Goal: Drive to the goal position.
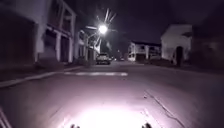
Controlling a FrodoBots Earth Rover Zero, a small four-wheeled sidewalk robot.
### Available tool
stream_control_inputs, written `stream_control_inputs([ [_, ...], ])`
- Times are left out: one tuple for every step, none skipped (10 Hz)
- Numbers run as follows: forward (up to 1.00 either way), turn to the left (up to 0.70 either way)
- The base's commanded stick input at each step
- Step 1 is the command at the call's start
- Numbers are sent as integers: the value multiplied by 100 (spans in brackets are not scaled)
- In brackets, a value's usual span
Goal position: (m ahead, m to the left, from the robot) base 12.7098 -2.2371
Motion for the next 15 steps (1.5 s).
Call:
stream_control_inputs([
  [70, 0],
  [70, 0],
  [70, 0],
  [70, 0],
  [70, 0],
  [70, 0],
  [70, 0],
  [70, 0],
  [70, 0],
  [70, 0],
  [70, 0],
  [70, 0],
  [70, 0],
  [70, 0],
  [70, 0],
])
